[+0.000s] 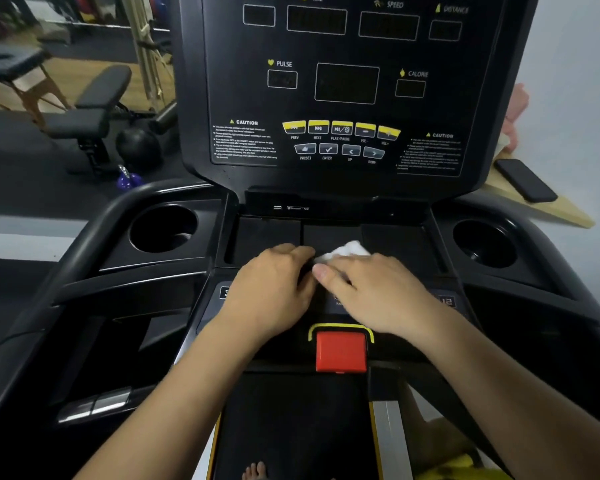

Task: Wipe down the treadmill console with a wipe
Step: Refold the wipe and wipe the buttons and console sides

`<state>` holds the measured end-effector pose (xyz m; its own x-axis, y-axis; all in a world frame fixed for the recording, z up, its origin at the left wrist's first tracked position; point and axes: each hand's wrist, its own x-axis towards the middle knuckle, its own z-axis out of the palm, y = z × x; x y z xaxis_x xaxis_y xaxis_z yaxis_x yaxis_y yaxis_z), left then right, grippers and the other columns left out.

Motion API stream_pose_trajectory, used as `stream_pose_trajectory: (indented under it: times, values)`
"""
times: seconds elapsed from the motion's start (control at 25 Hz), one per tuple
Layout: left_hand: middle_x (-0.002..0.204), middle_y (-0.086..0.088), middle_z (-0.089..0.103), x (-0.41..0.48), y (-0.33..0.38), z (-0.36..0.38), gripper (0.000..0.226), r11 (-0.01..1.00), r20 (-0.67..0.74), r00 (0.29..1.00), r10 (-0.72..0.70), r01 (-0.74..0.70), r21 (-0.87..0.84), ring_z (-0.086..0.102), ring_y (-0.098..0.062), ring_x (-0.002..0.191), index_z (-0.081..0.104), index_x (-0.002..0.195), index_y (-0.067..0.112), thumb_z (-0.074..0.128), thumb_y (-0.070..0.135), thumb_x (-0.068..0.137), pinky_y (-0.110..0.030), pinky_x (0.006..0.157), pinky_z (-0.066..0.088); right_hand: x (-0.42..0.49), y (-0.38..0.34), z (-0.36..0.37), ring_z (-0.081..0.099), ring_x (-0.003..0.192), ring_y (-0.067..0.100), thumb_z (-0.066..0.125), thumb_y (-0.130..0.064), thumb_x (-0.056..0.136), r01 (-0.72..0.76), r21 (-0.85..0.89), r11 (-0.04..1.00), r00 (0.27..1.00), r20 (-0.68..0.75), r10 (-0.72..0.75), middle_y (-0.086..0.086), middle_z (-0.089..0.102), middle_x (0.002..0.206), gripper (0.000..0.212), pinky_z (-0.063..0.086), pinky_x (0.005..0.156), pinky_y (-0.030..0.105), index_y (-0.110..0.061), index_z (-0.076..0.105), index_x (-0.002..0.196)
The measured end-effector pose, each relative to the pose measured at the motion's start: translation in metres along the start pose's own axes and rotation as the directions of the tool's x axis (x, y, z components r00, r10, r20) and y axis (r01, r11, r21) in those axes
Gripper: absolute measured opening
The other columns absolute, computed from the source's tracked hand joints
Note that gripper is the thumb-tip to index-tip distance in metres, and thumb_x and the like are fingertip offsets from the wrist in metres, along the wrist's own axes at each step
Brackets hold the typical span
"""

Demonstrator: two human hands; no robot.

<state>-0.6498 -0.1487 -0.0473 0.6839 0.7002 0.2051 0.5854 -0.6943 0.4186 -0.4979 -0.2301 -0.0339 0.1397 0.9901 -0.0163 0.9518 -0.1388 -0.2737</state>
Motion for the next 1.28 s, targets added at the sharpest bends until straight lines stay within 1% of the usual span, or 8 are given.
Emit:
stream_pose_trajectory:
  times: [0.12,0.24,0.36,0.52,0.72,0.92,1.12,1.28]
  values:
    - [0.106,-0.008,0.069,0.001,-0.027,-0.013,0.030,1.000,-0.167,0.986,-0.023,0.025,0.014,0.064,-0.033,0.097,0.070,0.110,0.011,0.055,0.026,0.089,-0.043,0.079,0.054,0.013,-0.022,0.006,0.056,0.086,0.000,0.021,-0.063,0.094,0.098,0.238,0.966,0.994,0.019,-0.105,-0.024,0.059,0.094,0.052,0.033,0.065,0.013,-0.034,0.062,0.108]
    - [0.106,-0.017,0.069,0.009,-0.058,-0.016,0.023,0.976,-0.284,0.934,-0.215,0.209,-0.053,0.061,-0.038,0.099,0.071,0.105,0.000,0.058,0.004,0.086,-0.038,0.086,0.048,0.034,-0.054,0.027,0.046,0.126,0.012,0.023,-0.064,0.093,0.219,0.180,0.959,0.969,0.077,-0.236,-0.008,0.054,0.137,0.059,0.037,0.089,0.026,-0.026,0.053,0.126]
    - [0.111,-0.020,0.069,0.009,-0.072,-0.012,0.027,0.933,-0.333,0.873,-0.357,0.319,-0.166,0.062,-0.036,0.103,0.069,0.108,-0.005,0.055,-0.006,0.085,-0.030,0.089,0.041,0.066,-0.079,0.034,0.031,0.139,0.016,0.017,-0.068,0.090,0.238,0.113,0.965,0.945,0.201,-0.257,-0.003,0.038,0.149,0.074,0.034,0.107,0.037,-0.018,0.046,0.136]
    - [0.095,-0.019,0.073,0.004,-0.075,-0.012,0.024,0.916,-0.356,0.849,-0.391,0.321,-0.240,0.066,-0.035,0.091,0.073,0.096,-0.002,0.054,-0.006,0.083,-0.024,0.076,0.038,0.089,-0.072,0.017,0.036,0.132,0.019,0.017,-0.066,0.094,0.187,0.007,0.982,0.967,0.177,-0.186,0.003,0.049,0.135,0.064,0.035,0.105,0.039,-0.025,0.057,0.122]
    - [0.076,-0.017,0.070,0.003,-0.068,-0.014,0.013,0.905,-0.330,0.856,-0.399,0.308,-0.294,0.065,-0.032,0.076,0.071,0.086,-0.004,0.061,-0.002,0.079,-0.034,0.072,0.048,0.086,-0.083,0.018,0.053,0.080,0.011,0.008,-0.073,0.087,0.208,0.137,0.969,0.952,0.198,-0.232,-0.007,0.053,0.087,0.071,0.033,0.063,0.032,-0.023,0.056,0.071]
    - [0.070,-0.009,0.066,0.007,-0.074,-0.010,0.023,0.900,-0.323,0.852,-0.411,0.324,-0.292,0.057,-0.025,0.066,0.066,0.076,0.003,0.046,0.001,0.088,-0.038,0.066,0.045,0.112,-0.076,0.021,0.048,0.109,0.006,0.025,-0.050,0.101,0.261,0.166,0.951,0.942,0.172,-0.288,-0.004,0.052,0.108,0.050,0.036,0.100,0.033,-0.013,0.059,0.100]
    - [0.093,-0.019,0.072,0.004,-0.072,-0.010,0.021,0.894,-0.344,0.837,-0.426,0.332,-0.299,0.066,-0.031,0.087,0.072,0.093,-0.003,0.054,0.000,0.085,-0.030,0.077,0.048,0.082,-0.081,0.029,0.049,0.086,0.009,0.024,-0.053,0.099,0.270,0.213,0.939,0.952,0.088,-0.293,-0.005,0.055,0.094,0.050,0.036,0.076,0.030,-0.019,0.053,0.077]
    - [0.110,-0.018,0.072,0.005,-0.072,-0.010,0.033,0.884,-0.357,0.819,-0.448,0.347,-0.314,0.066,-0.030,0.104,0.071,0.112,-0.001,0.049,-0.003,0.087,-0.016,0.084,0.037,0.070,-0.084,0.029,0.058,0.092,0.021,0.038,-0.047,0.095,0.180,0.193,0.964,0.982,0.022,-0.188,-0.001,0.067,0.093,0.038,0.044,0.079,0.035,-0.018,0.062,0.088]
